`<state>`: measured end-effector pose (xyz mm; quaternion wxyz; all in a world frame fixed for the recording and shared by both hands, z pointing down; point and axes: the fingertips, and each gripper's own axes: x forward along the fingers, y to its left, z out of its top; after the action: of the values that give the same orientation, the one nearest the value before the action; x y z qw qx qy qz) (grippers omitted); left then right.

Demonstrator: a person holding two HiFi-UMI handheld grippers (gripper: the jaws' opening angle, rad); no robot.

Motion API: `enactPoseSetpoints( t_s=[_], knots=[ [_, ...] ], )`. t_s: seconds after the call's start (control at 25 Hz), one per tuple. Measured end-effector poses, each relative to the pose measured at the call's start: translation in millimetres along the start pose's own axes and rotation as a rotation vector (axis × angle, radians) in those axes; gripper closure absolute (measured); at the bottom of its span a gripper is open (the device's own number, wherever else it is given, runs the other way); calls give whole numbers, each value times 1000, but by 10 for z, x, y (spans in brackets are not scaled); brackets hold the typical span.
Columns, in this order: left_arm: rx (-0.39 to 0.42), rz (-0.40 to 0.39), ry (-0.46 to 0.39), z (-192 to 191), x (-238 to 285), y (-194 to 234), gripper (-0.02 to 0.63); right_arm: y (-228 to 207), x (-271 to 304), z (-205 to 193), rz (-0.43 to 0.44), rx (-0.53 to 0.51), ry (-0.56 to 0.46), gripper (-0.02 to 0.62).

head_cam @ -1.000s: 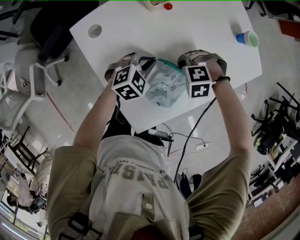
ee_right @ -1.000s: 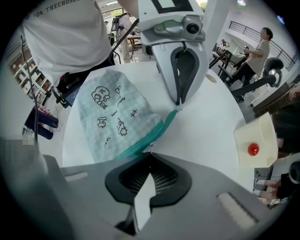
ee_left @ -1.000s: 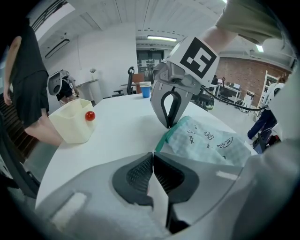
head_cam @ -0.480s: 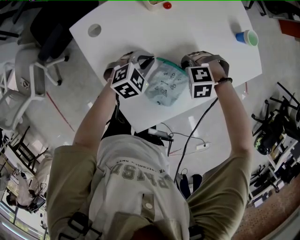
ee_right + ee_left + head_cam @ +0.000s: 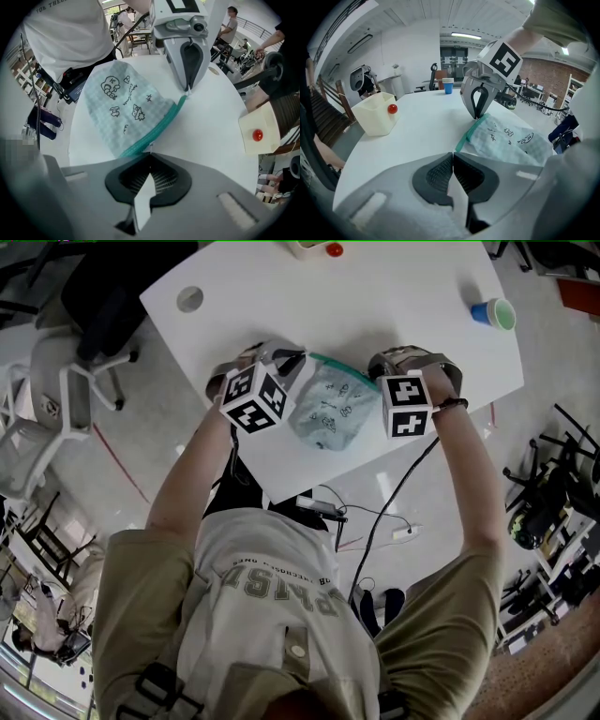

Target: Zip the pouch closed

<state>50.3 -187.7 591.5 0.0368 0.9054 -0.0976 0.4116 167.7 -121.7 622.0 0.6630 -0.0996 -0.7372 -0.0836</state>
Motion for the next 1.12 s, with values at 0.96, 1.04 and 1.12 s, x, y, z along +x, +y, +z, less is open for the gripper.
enactPoseSetpoints(
  t_s=[0.96,1.04,1.12],
  knots=[
    [-27,21,30,-119,-11,68,591,222,8,-229,39,49,41,594],
    [-22,21,30,-114,-14,65,591,228,3,-224,45,53,39,592],
    [-24,21,30,-116,-12,65,589,229,4,-220,50,54,35,592]
  ],
)
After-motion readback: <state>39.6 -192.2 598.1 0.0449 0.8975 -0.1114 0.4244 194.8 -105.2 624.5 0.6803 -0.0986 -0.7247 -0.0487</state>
